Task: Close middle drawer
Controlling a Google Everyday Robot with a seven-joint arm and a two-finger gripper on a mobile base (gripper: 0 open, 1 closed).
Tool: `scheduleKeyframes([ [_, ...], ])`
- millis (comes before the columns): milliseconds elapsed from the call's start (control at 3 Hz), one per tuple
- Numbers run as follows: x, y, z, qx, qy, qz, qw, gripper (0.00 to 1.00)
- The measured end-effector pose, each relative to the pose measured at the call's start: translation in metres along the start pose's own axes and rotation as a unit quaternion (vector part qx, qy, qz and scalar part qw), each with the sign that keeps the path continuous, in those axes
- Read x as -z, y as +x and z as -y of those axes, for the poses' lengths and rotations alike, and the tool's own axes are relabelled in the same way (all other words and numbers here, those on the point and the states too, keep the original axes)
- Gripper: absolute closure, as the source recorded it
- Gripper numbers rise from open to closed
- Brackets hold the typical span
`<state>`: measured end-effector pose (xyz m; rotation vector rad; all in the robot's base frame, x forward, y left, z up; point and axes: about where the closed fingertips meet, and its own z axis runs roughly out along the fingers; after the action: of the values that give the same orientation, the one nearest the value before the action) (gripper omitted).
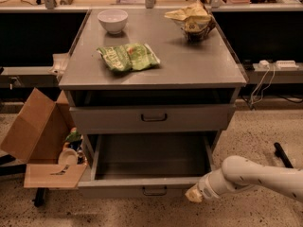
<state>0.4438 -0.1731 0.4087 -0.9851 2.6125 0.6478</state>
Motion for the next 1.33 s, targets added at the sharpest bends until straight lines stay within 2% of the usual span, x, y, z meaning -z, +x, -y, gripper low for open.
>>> scheduleKeyframes([
  [667,0.001,-0.012,0.014,0.003,0.016,0.022,0.9996,1.0],
  [1333,0.001,-0.018,0.019,0.006,0.019,0.031,0.9993,1.0],
])
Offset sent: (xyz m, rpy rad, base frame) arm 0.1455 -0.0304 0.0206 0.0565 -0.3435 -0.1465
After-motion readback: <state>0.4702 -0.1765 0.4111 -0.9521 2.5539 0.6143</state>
